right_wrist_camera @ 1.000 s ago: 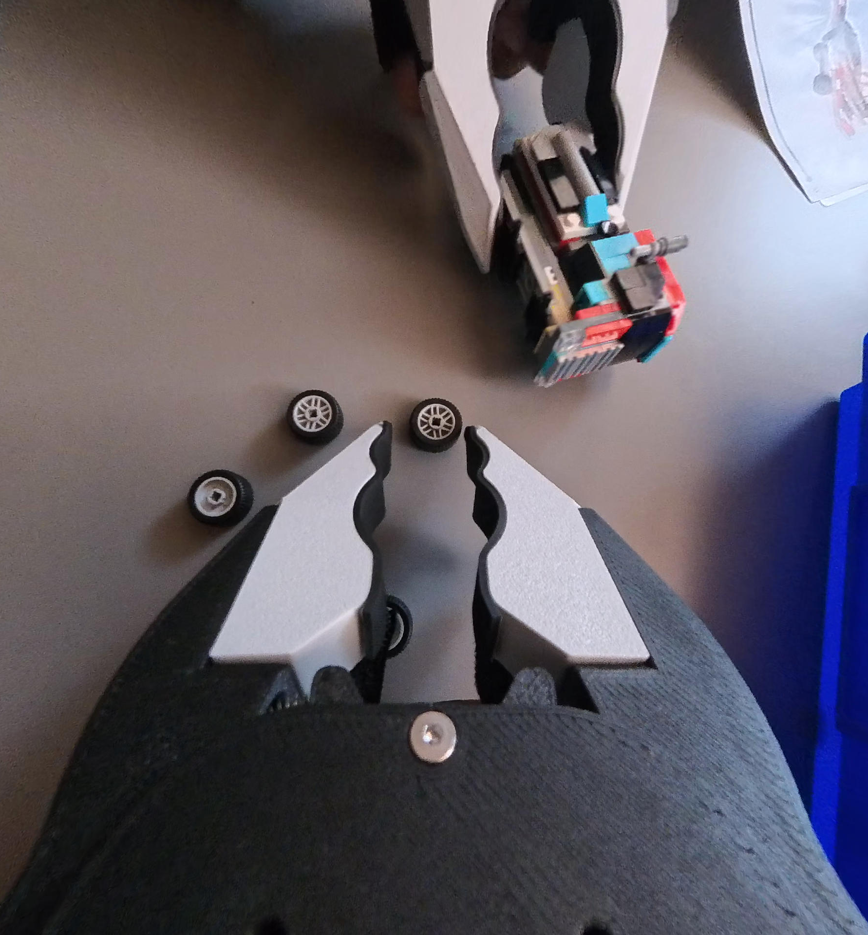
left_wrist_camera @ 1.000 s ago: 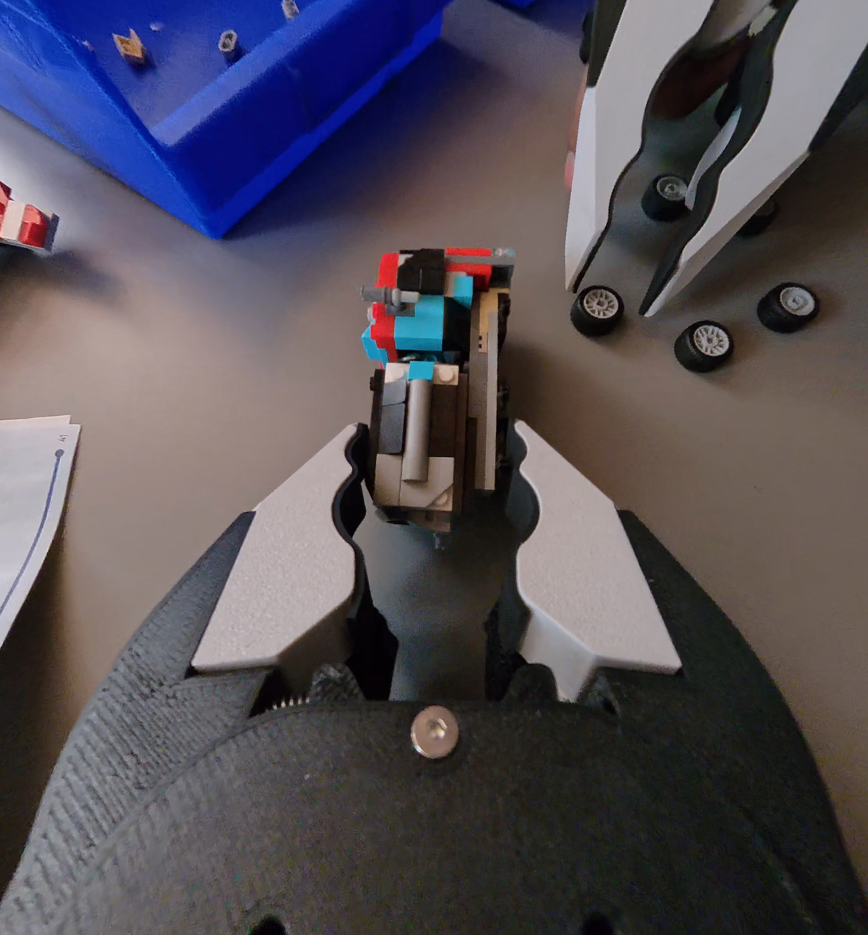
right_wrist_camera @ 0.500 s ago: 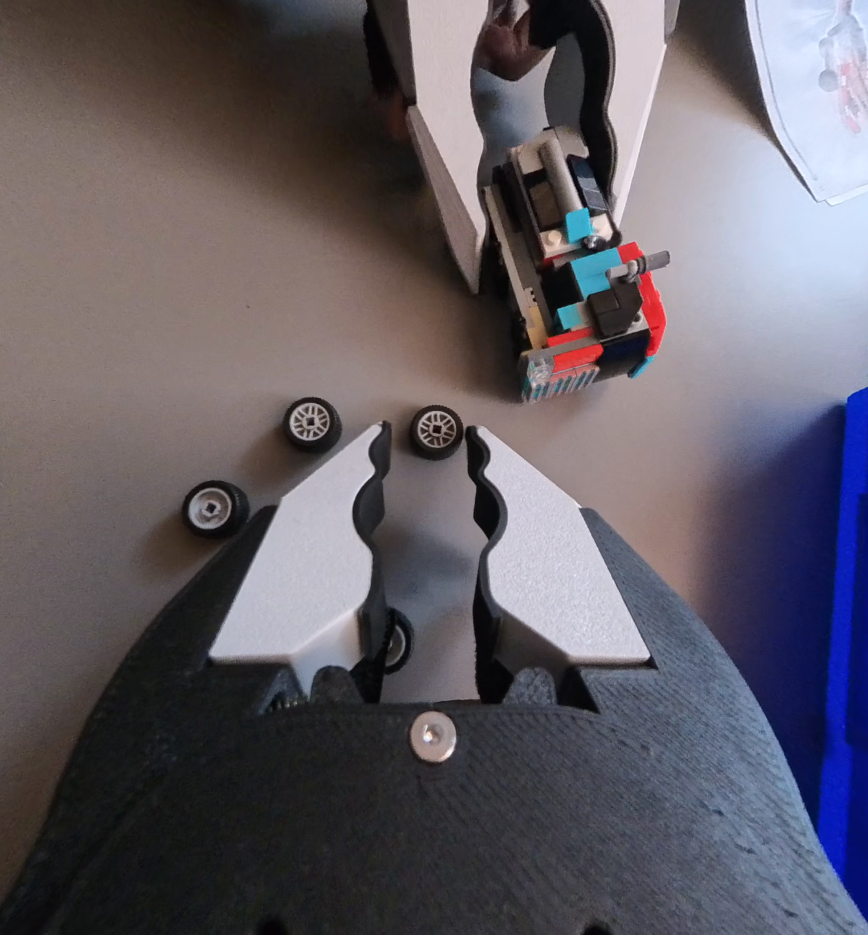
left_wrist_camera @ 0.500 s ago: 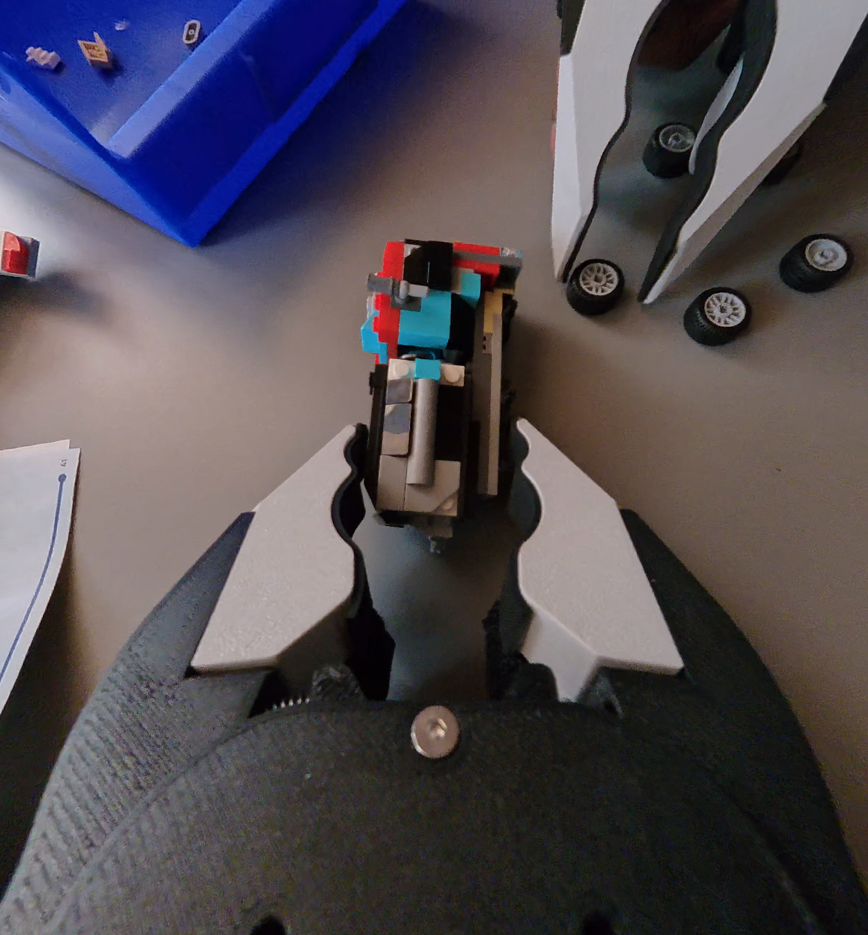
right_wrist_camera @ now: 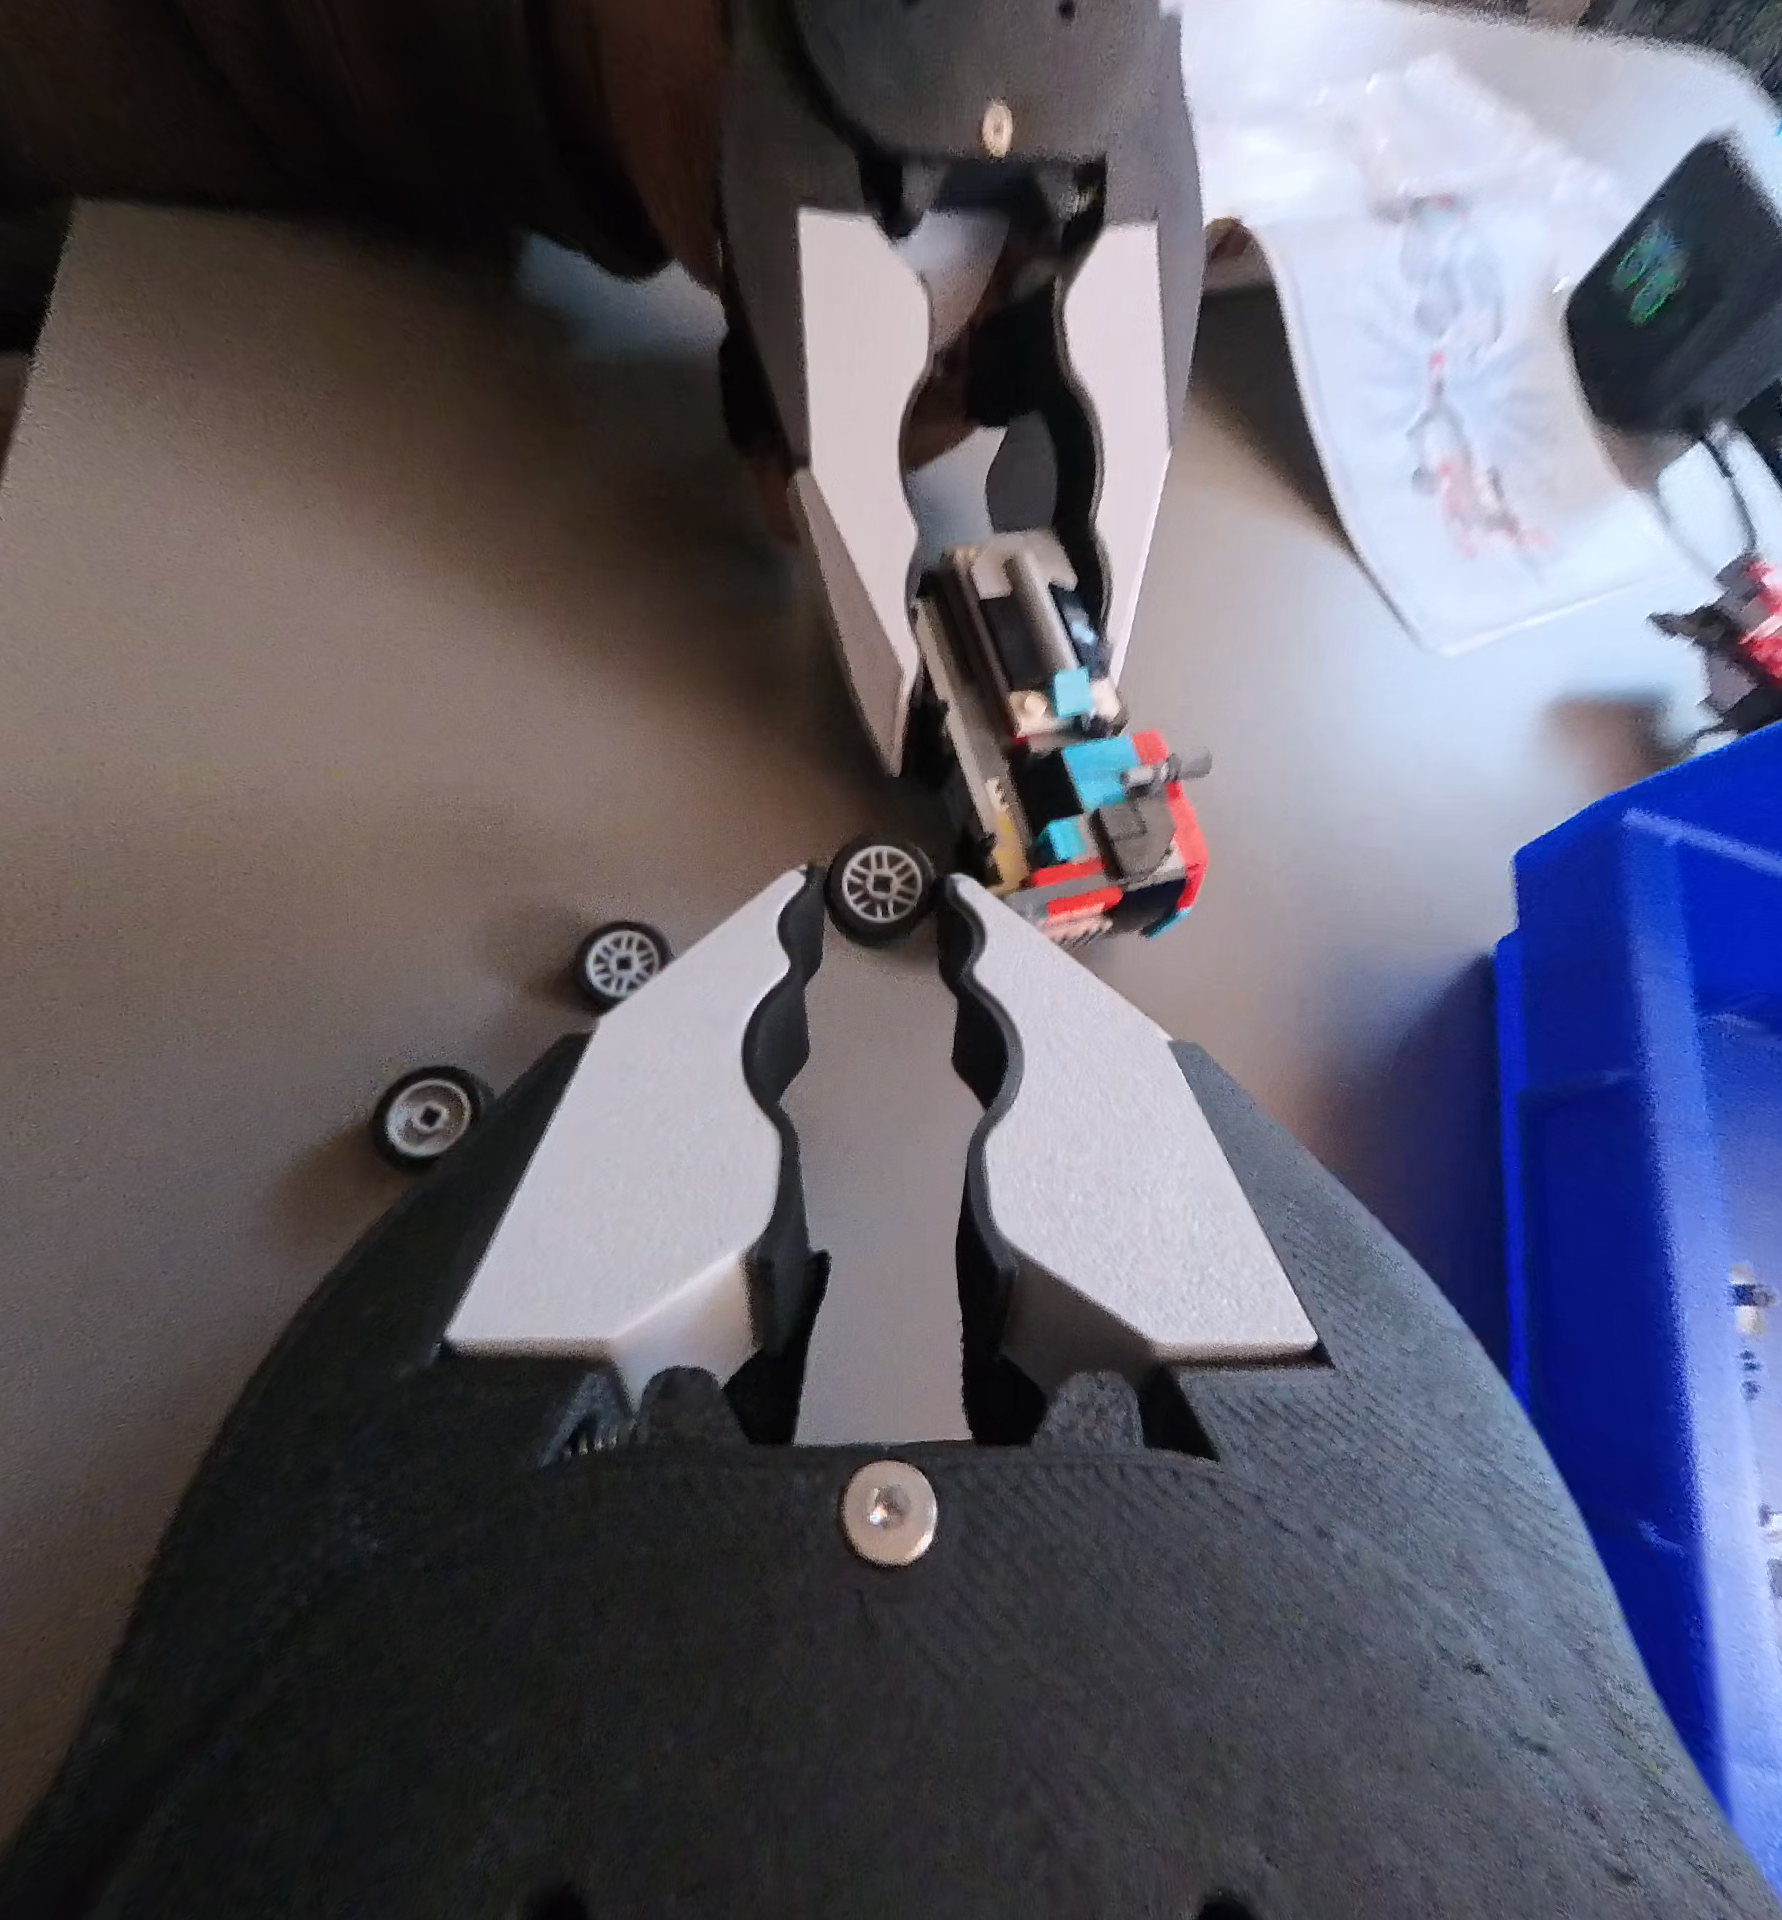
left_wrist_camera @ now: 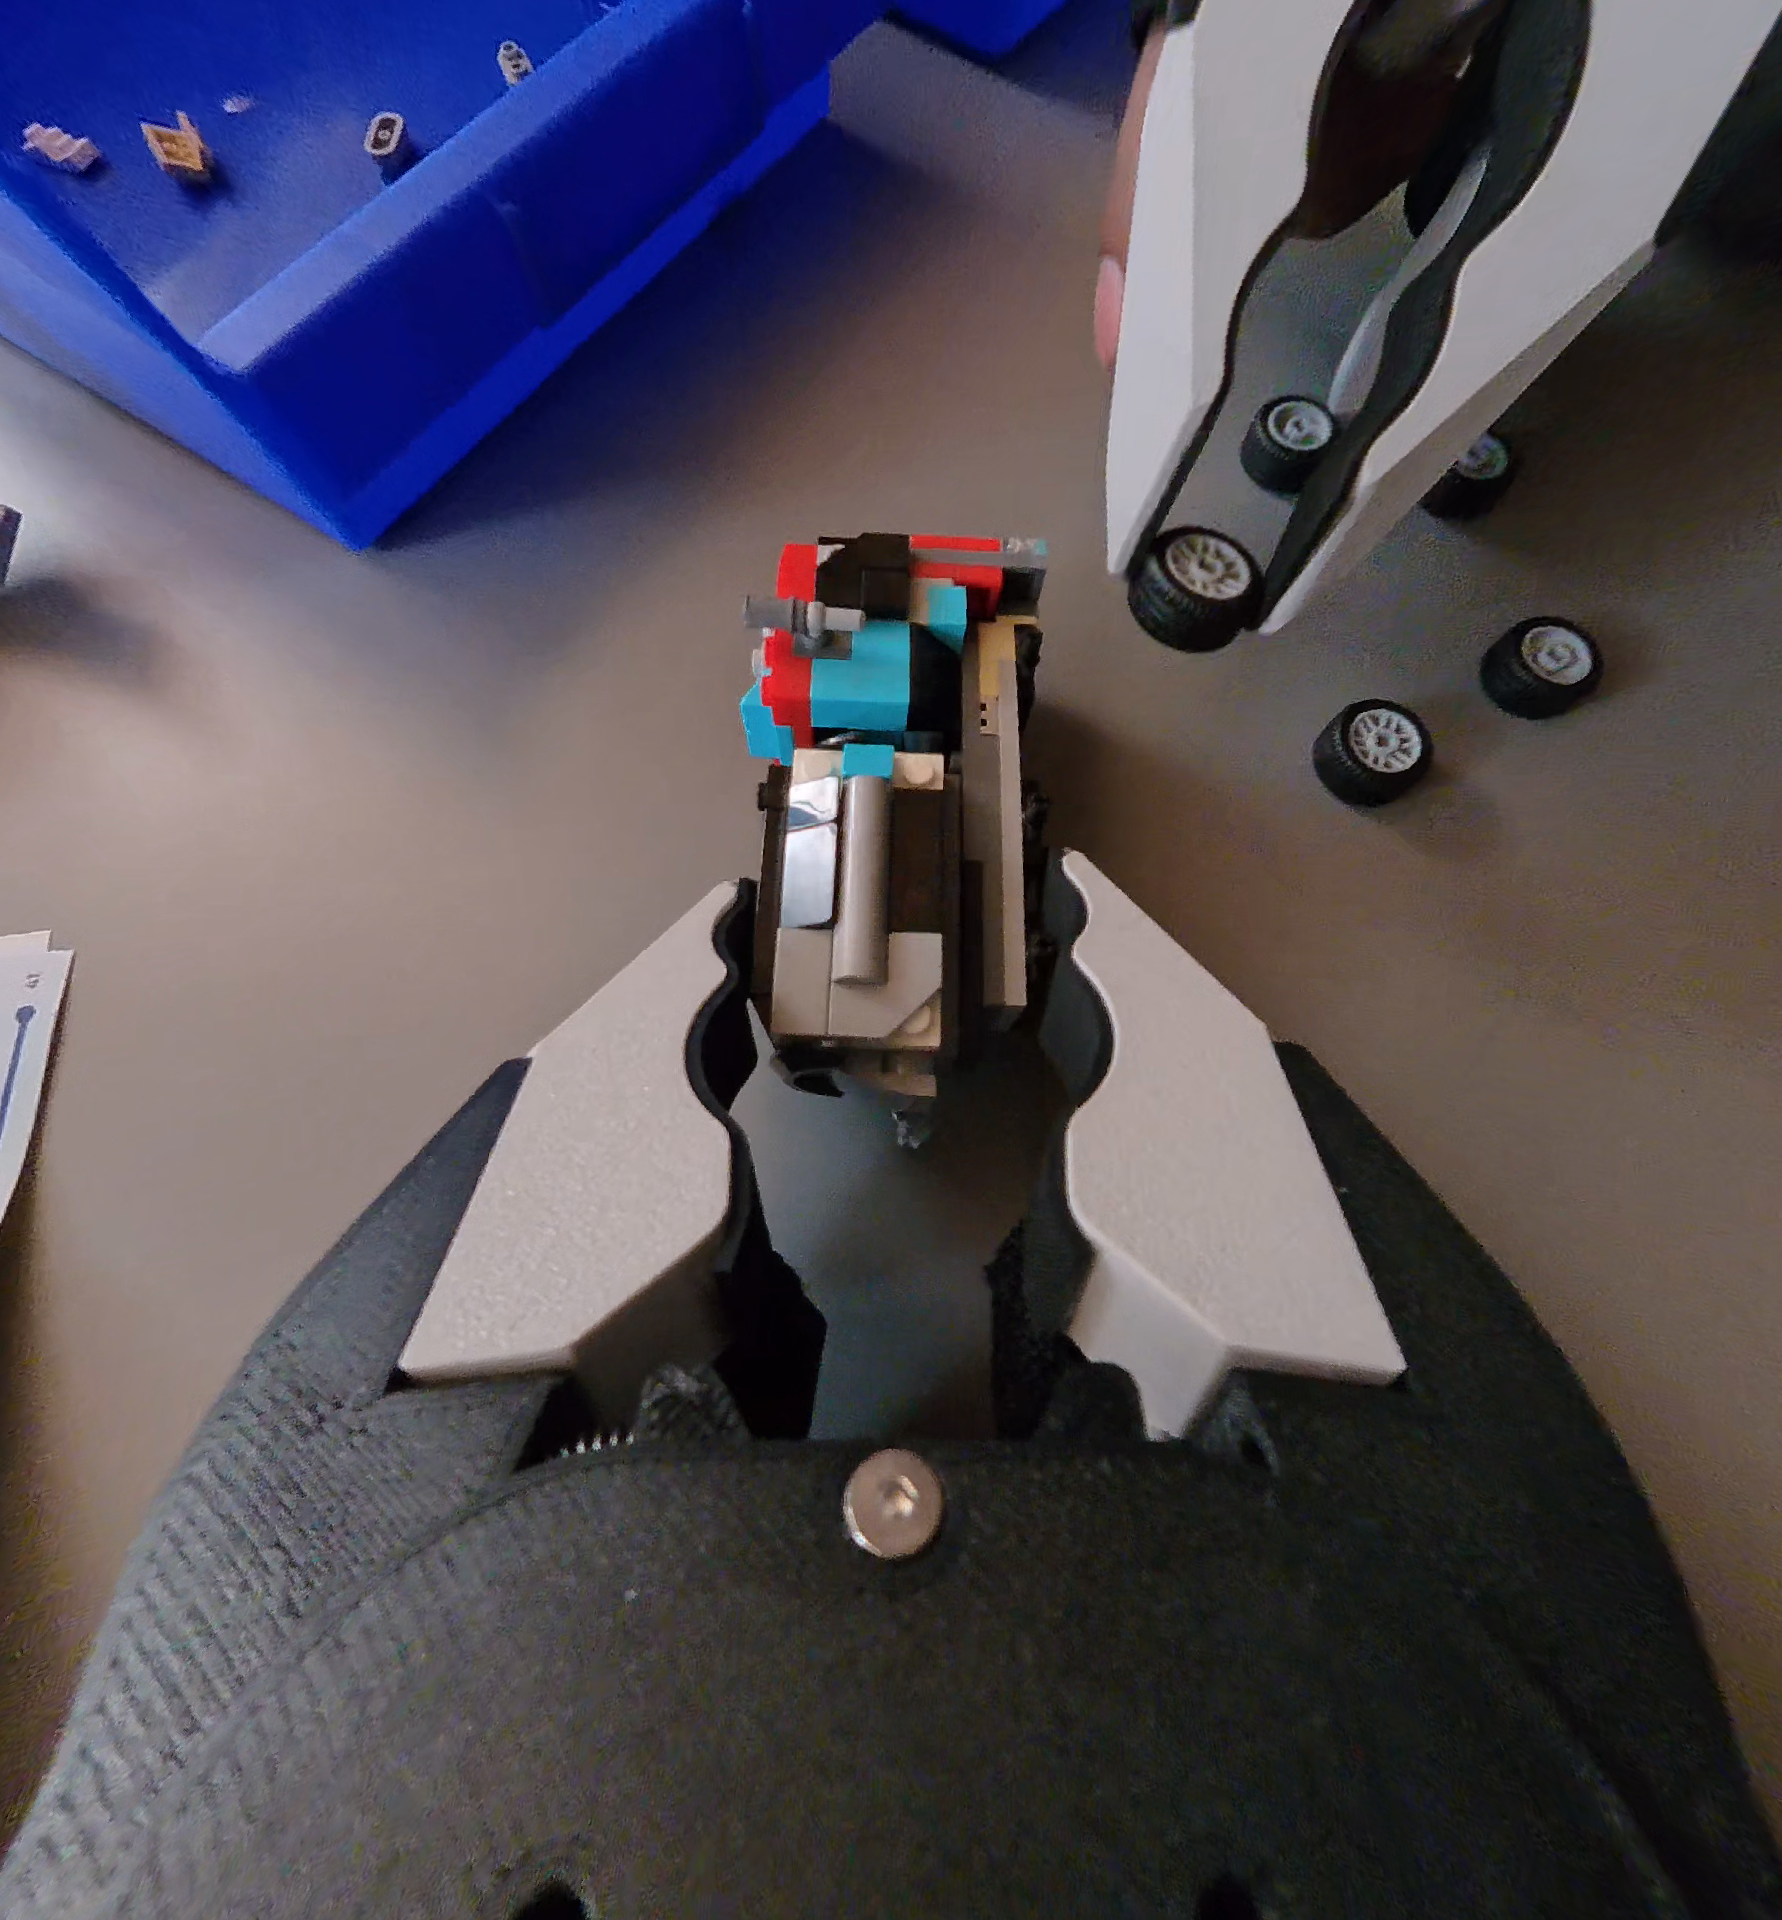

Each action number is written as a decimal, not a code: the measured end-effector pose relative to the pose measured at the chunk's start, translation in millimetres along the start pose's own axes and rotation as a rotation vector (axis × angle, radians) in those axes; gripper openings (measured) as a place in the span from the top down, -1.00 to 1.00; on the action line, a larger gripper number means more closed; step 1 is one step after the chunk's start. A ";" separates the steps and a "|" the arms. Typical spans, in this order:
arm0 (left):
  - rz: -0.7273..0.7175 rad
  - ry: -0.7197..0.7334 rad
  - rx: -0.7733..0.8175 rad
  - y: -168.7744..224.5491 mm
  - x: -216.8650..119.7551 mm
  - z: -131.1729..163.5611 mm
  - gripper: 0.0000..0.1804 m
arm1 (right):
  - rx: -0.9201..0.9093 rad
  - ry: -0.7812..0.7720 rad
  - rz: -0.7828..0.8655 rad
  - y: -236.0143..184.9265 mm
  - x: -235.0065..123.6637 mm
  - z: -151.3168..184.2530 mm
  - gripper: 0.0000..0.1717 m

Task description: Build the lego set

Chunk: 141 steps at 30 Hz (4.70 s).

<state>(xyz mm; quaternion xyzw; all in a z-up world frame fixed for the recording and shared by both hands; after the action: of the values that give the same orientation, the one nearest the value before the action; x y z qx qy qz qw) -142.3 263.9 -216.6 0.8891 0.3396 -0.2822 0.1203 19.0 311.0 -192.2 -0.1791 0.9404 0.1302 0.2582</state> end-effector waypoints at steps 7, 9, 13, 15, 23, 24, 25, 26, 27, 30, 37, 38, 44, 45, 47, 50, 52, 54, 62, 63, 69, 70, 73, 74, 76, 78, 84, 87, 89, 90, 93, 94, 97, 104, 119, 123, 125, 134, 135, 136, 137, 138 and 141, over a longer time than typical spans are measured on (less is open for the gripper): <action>0.019 0.003 0.006 5.4 3.0 -2.3 0.37 | -0.037 0.052 0.081 5.5 -1.6 -5.6 0.73; 0.023 0.005 0.006 6.2 3.3 -2.7 0.37 | -0.038 0.053 0.092 6.6 -1.5 -5.8 0.73; 0.028 0.007 0.010 7.4 3.9 -3.2 0.37 | -0.048 0.026 0.095 6.0 1.3 -4.0 0.73; 0.029 0.006 0.012 7.7 4.0 -3.2 0.37 | -0.055 0.013 0.100 5.9 2.9 -2.7 0.73; 0.035 0.006 0.010 7.7 4.2 -3.1 0.37 | -0.061 0.009 0.106 5.6 4.1 -2.9 0.73; 0.035 0.006 0.009 7.6 4.2 -3.1 0.37 | -0.062 0.009 0.107 5.6 4.2 -3.0 0.73; 0.036 0.005 0.009 7.6 4.2 -3.1 0.37 | -0.064 0.012 0.109 5.5 4.1 -3.3 0.73; 0.036 0.006 0.008 7.5 4.3 -3.2 0.37 | -0.066 0.015 0.111 5.5 4.0 -3.7 0.73; 0.037 0.005 0.009 7.5 4.3 -3.1 0.37 | -0.067 0.018 0.115 5.8 3.9 -4.0 0.73; 0.037 0.006 0.008 7.5 4.4 -3.1 0.37 | -0.066 0.026 0.121 6.0 3.0 -4.8 0.73; 0.040 0.007 0.005 7.5 4.3 -3.1 0.37 | -0.095 0.022 0.141 5.4 4.5 -5.4 0.73; 0.041 0.007 0.005 7.4 4.3 -3.1 0.37 | -0.095 0.020 0.143 5.7 4.5 -5.1 0.72; 0.043 0.008 0.002 7.3 4.1 -3.1 0.37 | -0.103 0.012 0.146 5.4 5.3 -4.0 0.69; 0.043 0.008 0.002 7.3 4.1 -3.1 0.37 | -0.106 0.013 0.148 5.3 5.1 -4.1 0.69; 0.044 0.010 0.001 7.3 4.0 -3.1 0.37 | -0.107 0.018 0.149 5.3 4.4 -4.4 0.67; 0.045 0.013 -0.002 7.0 3.7 -3.2 0.37 | -0.116 0.027 0.153 5.3 2.7 -4.8 0.64; 0.048 0.016 -0.005 6.9 3.5 -3.4 0.37 | -0.130 0.036 0.152 5.0 0.7 -4.8 0.63; 0.051 0.019 -0.008 6.7 3.2 -3.5 0.37 | -0.143 0.043 0.151 5.2 -1.7 -3.8 0.62; 0.058 -0.004 0.010 7.7 3.9 -1.6 0.37 | -0.016 0.006 0.090 15.9 -4.1 10.8 0.18; 0.062 -0.005 0.014 8.2 3.7 -1.4 0.37 | 0.009 0.006 0.066 16.9 -2.4 12.4 0.14; 0.090 -0.025 0.057 12.4 4.6 0.2 0.37 | 0.045 -0.013 -0.039 25.8 11.6 14.9 0.08; 0.094 -0.027 0.063 12.9 4.6 0.5 0.37 | 0.042 -0.019 -0.054 26.8 13.9 14.3 0.08; 0.101 -0.029 0.072 13.8 4.5 0.8 0.37 | 0.019 -0.041 -0.089 26.3 20.0 13.5 0.17; 0.105 -0.029 0.075 14.0 4.3 1.0 0.37 | 0.010 -0.047 -0.098 25.3 21.2 13.5 0.19; 0.112 -0.031 0.078 14.4 4.3 1.3 0.37 | -0.001 -0.060 -0.112 23.6 22.8 14.2 0.26; 0.117 -0.031 0.081 14.8 4.2 1.3 0.37 | -0.004 -0.065 -0.118 23.1 23.2 14.7 0.30; 0.121 -0.032 0.086 15.2 4.0 1.7 0.37 | -0.015 -0.065 -0.109 22.1 23.2 15.2 0.32; 0.122 -0.040 0.090 15.7 4.3 2.5 0.36 | -0.021 -0.064 -0.105 21.1 23.2 15.4 0.32; 0.123 -0.036 0.089 15.6 4.0 2.3 0.36 | -0.020 -0.064 -0.103 20.9 23.2 15.5 0.31; 0.126 -0.033 0.089 15.6 3.8 2.2 0.36 | -0.020 -0.063 -0.103 20.7 23.1 15.6 0.32; 0.133 -0.038 0.083 15.4 3.8 2.7 0.36 | -0.018 -0.063 -0.100 20.5 23.0 15.7 0.32; 0.135 -0.044 0.081 15.4 4.0 3.3 0.37 | -0.017 -0.062 -0.099 20.6 22.9 15.8 0.32; 0.128 -0.052 0.083 15.3 3.5 4.6 0.33 | -0.004 -0.057 -0.098 21.7 22.4 15.7 0.32; 0.099 -0.058 0.104 16.3 5.8 4.1 0.29 | 0.002 -0.054 -0.092 22.7 22.8 15.6 0.32; 0.096 0.020 0.061 13.3 4.9 -5.3 0.38 | 0.059 0.040 -0.099 28.7 14.9 12.3 0.34; 0.103 0.042 0.021 11.1 3.3 -6.9 0.38 | 0.073 0.081 -0.078 31.5 10.5 11.7 0.37; 0.101 0.041 0.023 10.9 2.9 -6.5 0.38 | 0.065 0.076 -0.069 31.1 10.5 12.1 0.37; 0.050 0.002 0.053 7.9 0.8 -4.4 0.38 | 0.018 0.091 -0.019 32.0 4.8 12.3 0.37; 0.046 0.004 0.051 7.6 -0.1 -4.8 0.38 | 0.010 0.106 -0.016 31.7 3.5 10.4 0.38; 0.041 0.004 0.049 7.0 -0.7 -5.1 0.38 | 0.002 0.124 -0.013 31.3 2.1 8.2 0.38; 0.036 0.005 0.048 6.5 -1.2 -5.2 0.38 | -0.007 0.143 -0.010 30.4 0.9 5.4 0.38; 0.034 0.005 0.047 6.2 -1.5 -5.1 0.38 | -0.019 0.163 -0.009 29.2 0.0 2.4 0.40; 0.032 0.003 0.026 4.9 -1.2 -4.6 0.38 | -0.067 0.219 -0.009 23.9 -0.3 -6.9 0.46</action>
<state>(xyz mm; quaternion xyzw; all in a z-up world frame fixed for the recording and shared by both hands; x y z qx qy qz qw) -137.9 261.5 -212.0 0.8963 0.3220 -0.2834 0.1128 6.5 330.3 -182.7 -0.2047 0.9574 0.1399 0.1483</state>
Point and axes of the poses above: each gripper's, where its closed fingertips meet, x out along the fingers, z out of its underside, y = z × x across the jaws, the point moved 8 cm from there along -x, back along the fingers, and after that the axes turned 4 degrees about y, right-handed, at the moved point
